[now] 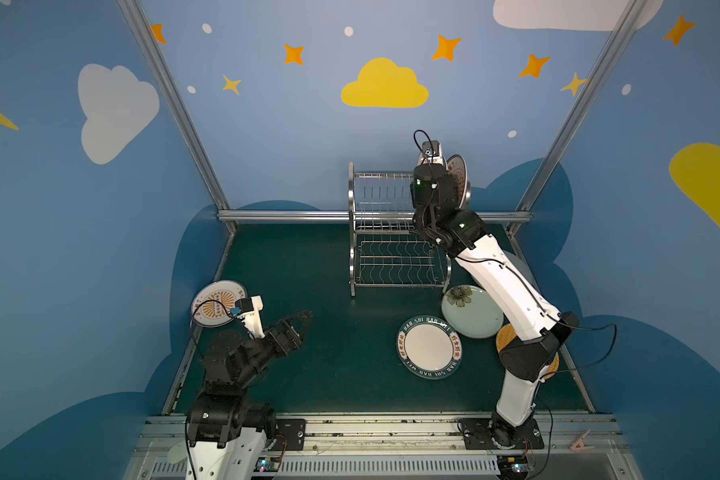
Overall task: Load plates into a dish rack
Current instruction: Place the plate on the dish rack.
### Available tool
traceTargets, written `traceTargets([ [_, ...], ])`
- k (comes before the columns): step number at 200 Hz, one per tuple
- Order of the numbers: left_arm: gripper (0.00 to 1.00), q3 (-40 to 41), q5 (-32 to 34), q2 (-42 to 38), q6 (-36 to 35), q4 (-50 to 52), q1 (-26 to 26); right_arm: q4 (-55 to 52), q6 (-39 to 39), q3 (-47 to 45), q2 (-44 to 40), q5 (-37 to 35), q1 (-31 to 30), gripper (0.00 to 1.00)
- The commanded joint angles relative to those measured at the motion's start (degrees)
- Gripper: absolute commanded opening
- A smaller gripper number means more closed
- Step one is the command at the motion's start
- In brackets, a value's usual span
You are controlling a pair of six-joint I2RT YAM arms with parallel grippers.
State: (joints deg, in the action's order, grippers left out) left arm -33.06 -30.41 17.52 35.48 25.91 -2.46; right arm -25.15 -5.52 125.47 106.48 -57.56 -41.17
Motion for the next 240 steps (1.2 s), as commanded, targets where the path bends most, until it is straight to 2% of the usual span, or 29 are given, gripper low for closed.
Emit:
traceTargets([
  [1, 1.00, 0.2, -0.5, -0.5, 0.0, -1.4, 0.3, 2.3, 2.3, 1.8, -0.1, -1.1, -0.5, 0.00],
  [86, 1.00, 0.2, -0.5, -0.5, -0.1, -1.3, 0.2, 2.4, 1.9, 1.9, 1.0, -2.1, -0.8, 0.00],
  [173, 1.00, 0.3, -0.4, -0.7, -0.1, -1.4, 0.2, 10.8, -8.1, 2.8, 0.2, -4.9, -1.4, 0.00],
  [240, 1.00, 0.2, -0.4, -0.8, -0.1, -1.4, 0.2, 8.4, -5.8, 2.7, 1.5, -4.7, -1.3, 0.00],
])
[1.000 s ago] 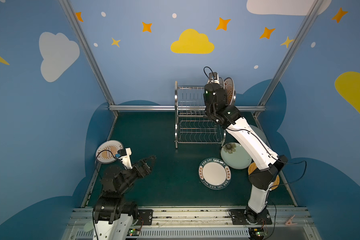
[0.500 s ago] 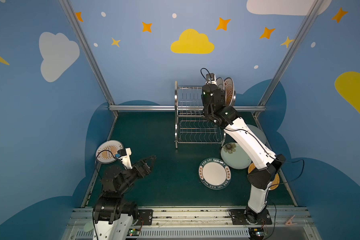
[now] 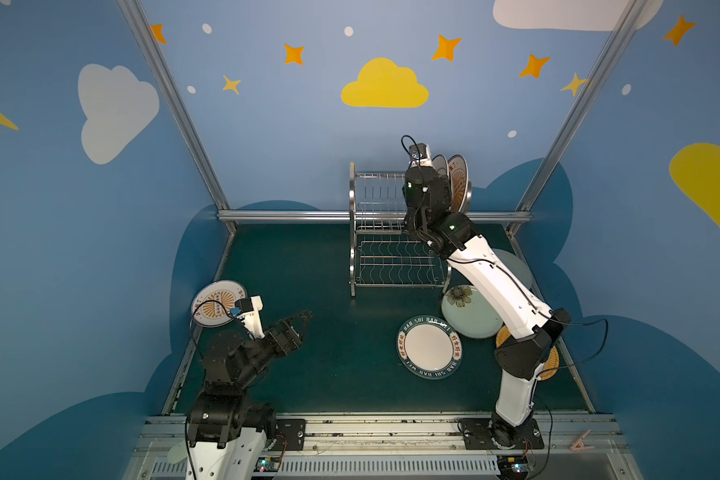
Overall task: Load plates into a dish rack
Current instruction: Place the plate on the dish rack.
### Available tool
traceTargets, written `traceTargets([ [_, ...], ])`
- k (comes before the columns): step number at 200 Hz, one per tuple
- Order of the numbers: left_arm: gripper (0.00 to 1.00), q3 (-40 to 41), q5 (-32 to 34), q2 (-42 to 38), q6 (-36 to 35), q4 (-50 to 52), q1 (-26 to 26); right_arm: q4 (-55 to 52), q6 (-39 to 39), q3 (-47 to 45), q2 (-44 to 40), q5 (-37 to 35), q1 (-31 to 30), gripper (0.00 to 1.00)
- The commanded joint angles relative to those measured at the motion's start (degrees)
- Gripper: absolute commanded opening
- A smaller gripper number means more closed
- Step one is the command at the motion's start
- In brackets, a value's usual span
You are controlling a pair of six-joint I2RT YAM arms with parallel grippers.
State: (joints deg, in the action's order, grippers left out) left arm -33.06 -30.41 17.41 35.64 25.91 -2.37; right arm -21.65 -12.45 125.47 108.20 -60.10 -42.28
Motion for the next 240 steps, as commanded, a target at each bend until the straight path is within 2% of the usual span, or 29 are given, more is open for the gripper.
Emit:
traceTargets([
  [1, 1.00, 0.2, -0.4, -0.7, -0.2, -1.4, 0.2, 4.9, 1.2, 2.7, -0.2, -2.2, -0.2, 0.00],
  [90, 1.00, 0.2, -0.3, -1.0, -0.2, -1.3, 0.2, 4.3, 0.9, 1.9, 0.8, -2.8, -0.3, 0.00],
  [189, 1.00, 0.2, -0.3, -1.0, -0.2, -1.3, 0.2, -5.0, 7.6, 0.5, 0.3, -1.0, 0.4, 0.00],
  [240, 1.00, 0.2, -0.3, -1.0, -0.2, -1.3, 0.1, -4.9, 8.0, -2.8, -1.8, 0.1, 0.5, 0.00],
])
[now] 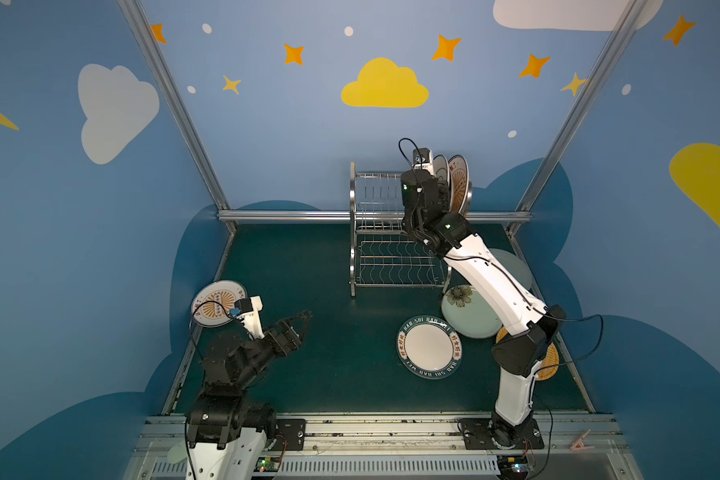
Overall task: Load plates into a dish rack
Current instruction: Place the plate on the dish rack.
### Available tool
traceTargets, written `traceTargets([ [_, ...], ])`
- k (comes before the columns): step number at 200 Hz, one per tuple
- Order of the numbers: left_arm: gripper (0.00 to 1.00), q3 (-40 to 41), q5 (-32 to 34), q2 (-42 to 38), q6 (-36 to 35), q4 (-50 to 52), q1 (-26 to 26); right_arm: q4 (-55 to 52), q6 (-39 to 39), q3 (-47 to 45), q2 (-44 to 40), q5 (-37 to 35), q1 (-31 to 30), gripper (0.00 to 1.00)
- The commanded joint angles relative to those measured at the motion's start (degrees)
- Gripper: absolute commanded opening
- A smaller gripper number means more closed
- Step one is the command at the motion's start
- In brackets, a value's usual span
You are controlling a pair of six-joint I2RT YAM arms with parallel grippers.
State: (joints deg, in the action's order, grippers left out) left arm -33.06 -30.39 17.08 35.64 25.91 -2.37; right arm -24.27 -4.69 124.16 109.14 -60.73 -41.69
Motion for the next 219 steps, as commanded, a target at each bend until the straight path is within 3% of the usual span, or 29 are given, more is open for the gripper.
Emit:
traceTargets([
  [1, 1.00, 0.2, -0.3, -0.6, -0.2, -1.3, 0.2, -2.2, 0.2, -1.5, -2.7, 0.8, -0.1, 0.00],
  [57, 1.00, 0.2, -0.2, -0.5, -0.2, -1.2, 0.1, -3.1, 0.9, -1.8, -3.4, 2.9, 0.0, 0.02],
  [137, 1.00, 0.2, -0.2, -0.5, -0.2, -1.2, 0.2, -2.3, 0.1, -1.3, -3.9, 2.2, 0.0, 0.20],
  [219, 1.00, 0.2, -0.1, -0.6, -0.2, -1.2, 0.2, -3.0, -0.4, 0.5, -4.0, 3.2, -0.3, 0.28],
])
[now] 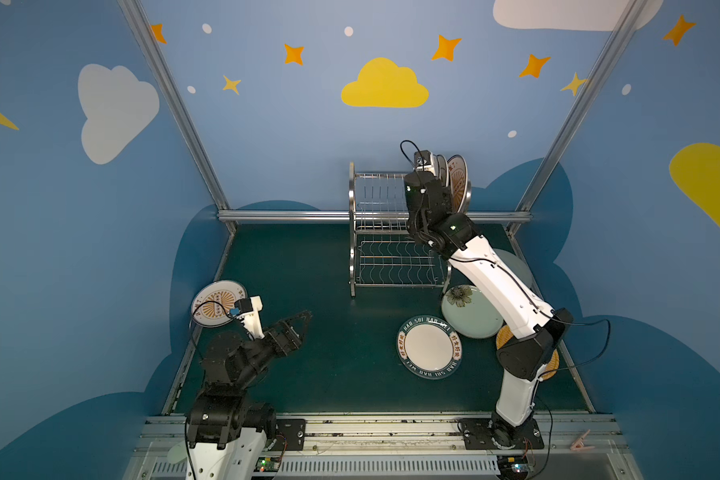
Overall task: Load plates into a dish rack
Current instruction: Place the plate on the dish rack.
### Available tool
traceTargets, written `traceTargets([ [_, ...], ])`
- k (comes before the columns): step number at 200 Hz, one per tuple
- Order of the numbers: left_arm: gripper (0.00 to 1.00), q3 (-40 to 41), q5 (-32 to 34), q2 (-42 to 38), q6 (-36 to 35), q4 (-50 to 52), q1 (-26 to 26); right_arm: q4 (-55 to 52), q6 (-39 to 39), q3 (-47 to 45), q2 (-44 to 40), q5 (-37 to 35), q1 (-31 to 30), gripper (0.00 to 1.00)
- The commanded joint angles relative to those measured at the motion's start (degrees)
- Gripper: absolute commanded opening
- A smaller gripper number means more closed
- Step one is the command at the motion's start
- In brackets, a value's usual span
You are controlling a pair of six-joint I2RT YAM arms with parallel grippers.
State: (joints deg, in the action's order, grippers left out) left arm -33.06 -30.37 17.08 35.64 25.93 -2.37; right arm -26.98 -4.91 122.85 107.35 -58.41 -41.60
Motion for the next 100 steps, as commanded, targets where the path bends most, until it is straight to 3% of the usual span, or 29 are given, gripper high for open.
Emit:
traceTargets([
  [1, 1.00, 0.2, -0.2, -0.6, -0.2, -1.2, 0.2, -0.3, -0.2, 1.9, -2.2, 0.8, -0.4, 0.28],
  [100, 1.00, 0.2, -0.1, -0.6, -0.2, -1.2, 0.2, -0.5, -1.1, 3.7, -3.1, 1.0, -1.4, 0.49],
])
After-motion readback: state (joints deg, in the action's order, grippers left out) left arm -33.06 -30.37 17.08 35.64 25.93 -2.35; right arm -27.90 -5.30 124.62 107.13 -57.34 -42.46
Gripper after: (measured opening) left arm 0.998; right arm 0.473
